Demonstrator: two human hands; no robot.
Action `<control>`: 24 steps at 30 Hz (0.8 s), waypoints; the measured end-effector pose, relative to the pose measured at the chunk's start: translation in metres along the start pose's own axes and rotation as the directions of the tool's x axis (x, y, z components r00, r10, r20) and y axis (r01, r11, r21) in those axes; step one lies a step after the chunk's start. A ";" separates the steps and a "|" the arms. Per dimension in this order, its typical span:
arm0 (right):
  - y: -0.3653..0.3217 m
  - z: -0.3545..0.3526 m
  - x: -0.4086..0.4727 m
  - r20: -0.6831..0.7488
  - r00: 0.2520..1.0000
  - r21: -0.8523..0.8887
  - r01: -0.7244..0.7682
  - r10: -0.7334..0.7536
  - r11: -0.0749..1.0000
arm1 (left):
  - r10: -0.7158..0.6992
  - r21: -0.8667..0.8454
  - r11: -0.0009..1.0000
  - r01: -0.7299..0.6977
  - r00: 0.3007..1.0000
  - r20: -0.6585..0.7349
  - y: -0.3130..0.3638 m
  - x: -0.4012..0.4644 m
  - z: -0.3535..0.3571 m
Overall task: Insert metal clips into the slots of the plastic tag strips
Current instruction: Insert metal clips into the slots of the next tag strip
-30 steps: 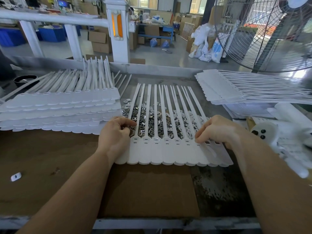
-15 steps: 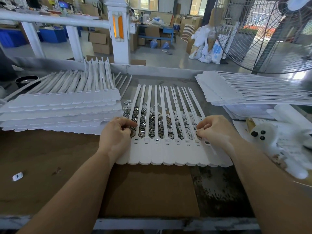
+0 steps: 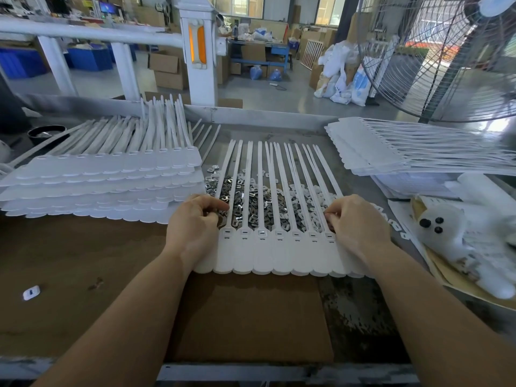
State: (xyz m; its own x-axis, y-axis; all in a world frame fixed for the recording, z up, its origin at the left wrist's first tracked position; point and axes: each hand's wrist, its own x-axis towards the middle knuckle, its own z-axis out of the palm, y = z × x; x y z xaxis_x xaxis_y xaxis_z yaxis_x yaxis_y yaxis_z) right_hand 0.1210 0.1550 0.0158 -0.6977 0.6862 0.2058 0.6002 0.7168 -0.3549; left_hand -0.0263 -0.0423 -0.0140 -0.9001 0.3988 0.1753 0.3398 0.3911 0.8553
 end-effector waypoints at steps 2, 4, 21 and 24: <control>0.004 0.000 0.001 -0.024 1.000 0.101 -0.011 0.014 0.995 | 0.003 -0.002 1.000 -0.003 1.000 -0.001 0.000 0.001 0.001; 0.008 -0.003 0.003 -0.051 0.998 0.228 -0.030 0.043 0.973 | 0.003 -0.002 1.000 -0.004 1.000 -0.003 0.000 0.001 0.002; 0.021 -0.019 -0.010 -0.037 0.991 0.439 -0.099 0.128 0.893 | 0.024 0.038 0.999 -0.024 1.000 -0.009 0.002 0.002 0.002; 0.022 -0.024 -0.011 -0.001 0.994 0.449 -0.095 0.107 0.888 | 0.032 0.037 0.999 -0.032 0.999 -0.011 0.003 0.002 0.002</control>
State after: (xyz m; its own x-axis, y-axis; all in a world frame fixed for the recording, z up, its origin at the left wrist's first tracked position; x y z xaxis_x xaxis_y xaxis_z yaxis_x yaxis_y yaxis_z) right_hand 0.1517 0.1659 0.0279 -0.6288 0.7592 0.1678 0.4242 0.5158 -0.7444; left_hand -0.0266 -0.0388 -0.0125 -0.8916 0.4021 0.2083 0.3782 0.4084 0.8308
